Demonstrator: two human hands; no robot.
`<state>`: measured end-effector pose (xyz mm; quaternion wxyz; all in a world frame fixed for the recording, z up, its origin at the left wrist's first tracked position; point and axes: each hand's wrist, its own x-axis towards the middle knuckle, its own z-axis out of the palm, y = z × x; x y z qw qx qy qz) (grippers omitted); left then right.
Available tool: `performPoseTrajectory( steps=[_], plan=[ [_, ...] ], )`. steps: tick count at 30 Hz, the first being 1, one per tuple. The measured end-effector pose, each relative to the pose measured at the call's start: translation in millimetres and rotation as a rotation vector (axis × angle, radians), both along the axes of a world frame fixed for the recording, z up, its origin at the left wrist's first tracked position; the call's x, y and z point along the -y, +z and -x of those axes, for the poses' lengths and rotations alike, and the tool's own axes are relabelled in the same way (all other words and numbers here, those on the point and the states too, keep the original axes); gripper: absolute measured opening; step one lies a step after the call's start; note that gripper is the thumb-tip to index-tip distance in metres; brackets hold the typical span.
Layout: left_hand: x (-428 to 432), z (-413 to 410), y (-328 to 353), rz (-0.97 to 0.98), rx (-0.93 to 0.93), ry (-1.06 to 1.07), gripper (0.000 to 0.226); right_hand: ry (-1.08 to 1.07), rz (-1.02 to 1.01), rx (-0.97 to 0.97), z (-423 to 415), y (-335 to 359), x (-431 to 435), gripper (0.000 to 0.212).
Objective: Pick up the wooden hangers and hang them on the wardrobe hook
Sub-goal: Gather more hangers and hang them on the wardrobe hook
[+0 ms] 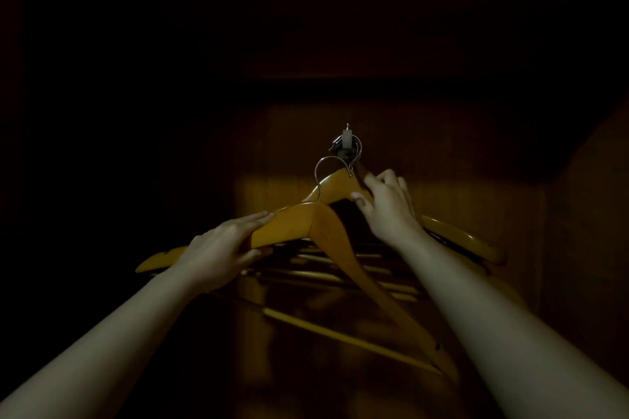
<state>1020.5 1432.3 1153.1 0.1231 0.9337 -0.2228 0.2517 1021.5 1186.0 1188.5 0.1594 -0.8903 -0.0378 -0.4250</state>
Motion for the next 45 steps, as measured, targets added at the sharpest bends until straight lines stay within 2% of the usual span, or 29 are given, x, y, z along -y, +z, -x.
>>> performPoseTrajectory(
  steps=[5,9,11,13,16,19,21,24,29,32,34,36,40,41,43,45],
  plan=[
    [-1,-3,-5,0.001,-0.017,0.008,0.066,-0.075,0.037,-0.005,2,-1,-1,0.046],
    [-2,4,-4,0.001,-0.069,-0.017,0.065,-0.108,0.029,-0.083,17,-6,-5,0.058],
    [-5,15,-6,0.016,-0.048,-0.005,0.063,-0.076,-0.075,0.030,40,-19,-11,0.059],
    [-12,31,-10,0.024,0.009,0.025,0.056,0.048,-0.178,0.112,71,-36,-20,0.052],
    [-21,59,-22,0.027,0.033,-0.006,0.037,0.226,-0.193,-0.113,116,-70,-39,0.057],
    [-25,82,-46,0.006,0.016,-0.077,0.034,0.146,-0.120,-0.251,144,-111,-56,0.070],
    [-29,95,-73,-0.002,-0.054,-0.124,0.031,0.139,-0.154,-0.230,161,-139,-64,0.067],
    [-43,115,-122,0.007,-0.345,-0.293,0.020,0.149,-0.208,-0.307,187,-189,-67,0.063],
    [-85,135,-209,0.157,-0.878,-0.587,0.012,0.184,-0.440,-0.477,220,-273,-66,0.060],
    [-94,149,-258,0.228,-1.034,-0.556,0.018,0.074,-0.498,-0.579,227,-320,-77,0.060],
    [-93,156,-287,0.180,-1.033,-0.479,0.023,-0.074,-0.573,-0.620,228,-346,-92,0.059],
    [-88,162,-310,0.123,-0.978,-0.408,0.022,-0.146,-0.750,-0.631,230,-362,-114,0.059],
    [-71,178,-336,-0.032,-0.806,-0.290,0.025,0.052,-1.425,-0.695,220,-375,-155,0.075],
    [-66,182,-341,-0.073,-0.765,-0.277,0.027,0.040,-1.523,-0.663,212,-379,-161,0.078],
    [-60,189,-348,-0.121,-0.713,-0.264,0.029,-0.104,-1.532,-0.592,195,-384,-168,0.077],
    [-60,191,-352,-0.106,-0.751,-0.275,0.029,-0.207,-1.497,-0.581,184,-389,-172,0.075]
  ],
)
